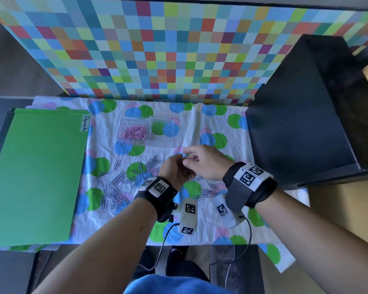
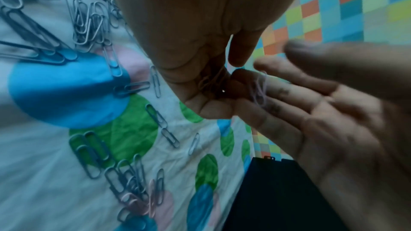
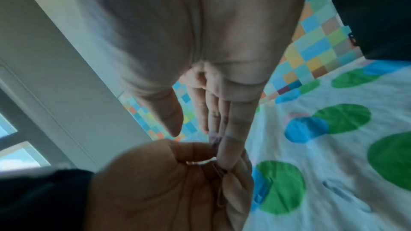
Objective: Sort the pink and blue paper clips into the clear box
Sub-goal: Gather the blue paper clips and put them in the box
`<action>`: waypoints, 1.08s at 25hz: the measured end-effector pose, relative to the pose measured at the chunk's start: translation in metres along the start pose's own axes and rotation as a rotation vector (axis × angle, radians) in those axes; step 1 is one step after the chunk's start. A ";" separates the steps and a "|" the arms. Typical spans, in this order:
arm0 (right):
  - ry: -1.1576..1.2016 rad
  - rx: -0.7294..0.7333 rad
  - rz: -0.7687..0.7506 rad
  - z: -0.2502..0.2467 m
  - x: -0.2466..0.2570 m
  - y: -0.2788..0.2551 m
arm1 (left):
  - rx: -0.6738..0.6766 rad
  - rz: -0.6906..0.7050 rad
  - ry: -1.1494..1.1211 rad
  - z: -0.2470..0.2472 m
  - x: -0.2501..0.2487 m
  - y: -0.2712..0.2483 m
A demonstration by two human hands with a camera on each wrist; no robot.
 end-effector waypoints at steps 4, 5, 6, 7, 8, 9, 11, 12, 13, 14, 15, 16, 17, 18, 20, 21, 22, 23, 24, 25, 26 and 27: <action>0.127 -0.081 -0.025 -0.015 -0.015 -0.018 | -0.110 -0.024 -0.128 -0.015 -0.003 -0.002; 0.090 -0.164 -0.009 -0.019 -0.026 -0.022 | -0.122 -0.036 -0.125 -0.016 -0.002 -0.002; 0.024 -0.228 0.018 -0.020 -0.040 -0.027 | -0.136 -0.040 -0.100 -0.019 -0.001 -0.002; -0.074 -0.241 0.048 -0.017 -0.054 -0.032 | -0.147 -0.038 -0.068 -0.022 -0.002 -0.002; -0.196 -0.204 0.071 -0.008 -0.067 -0.037 | -0.156 -0.031 -0.032 -0.027 -0.002 -0.002; -0.321 -0.141 0.083 0.003 -0.079 -0.040 | -0.162 -0.025 -0.003 -0.030 -0.003 -0.004; -0.470 -0.043 0.077 0.024 -0.096 -0.047 | -0.173 -0.012 0.026 -0.037 -0.004 -0.005; -0.497 -0.030 0.060 0.031 -0.100 -0.047 | -0.186 -0.006 0.036 -0.041 -0.004 -0.006; -0.510 -0.033 0.040 0.035 -0.102 -0.047 | -0.201 -0.004 0.046 -0.044 -0.004 -0.007; -0.510 -0.045 0.023 0.037 -0.102 -0.047 | -0.213 -0.004 0.061 -0.047 -0.004 -0.008; -0.506 -0.055 0.012 0.037 -0.102 -0.046 | -0.221 -0.005 0.076 -0.049 -0.003 -0.009; -0.505 -0.064 -0.002 0.037 -0.101 -0.045 | -0.226 -0.002 0.091 -0.050 -0.004 -0.011; -0.510 -0.061 -0.013 0.038 -0.100 -0.043 | -0.230 0.003 0.106 -0.052 -0.004 -0.012; -0.509 -0.051 -0.023 0.039 -0.100 -0.042 | -0.229 0.006 0.117 -0.053 -0.004 -0.014; -0.481 -0.037 -0.031 0.040 -0.099 -0.041 | -0.218 0.008 0.130 -0.052 -0.005 -0.016; -0.450 -0.041 -0.026 0.040 -0.100 -0.041 | -0.212 0.007 0.133 -0.051 -0.005 -0.016; -0.405 -0.052 -0.019 0.039 -0.103 -0.040 | -0.210 0.006 0.134 -0.050 -0.005 -0.017; -0.351 -0.065 0.000 0.037 -0.105 -0.040 | -0.211 0.003 0.135 -0.050 -0.005 -0.017; -0.288 -0.087 0.022 0.035 -0.108 -0.040 | -0.211 -0.002 0.136 -0.050 -0.005 -0.018; -0.225 -0.102 0.061 0.031 -0.110 -0.041 | -0.211 -0.011 0.135 -0.050 -0.003 -0.017; -0.161 -0.114 0.102 0.028 -0.111 -0.042 | -0.204 -0.024 0.126 -0.049 -0.001 -0.017; -0.100 -0.126 0.131 0.024 -0.110 -0.044 | -0.195 -0.040 0.112 -0.047 0.002 -0.015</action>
Point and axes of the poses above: each hand's wrist, its own y-axis towards the middle knuckle, its own z-axis out of the palm, x = y × z, the point moved 6 cm from there along y, towards the middle knuckle, and after that the axes turned 5 degrees about -y, right-handed, at the moved point
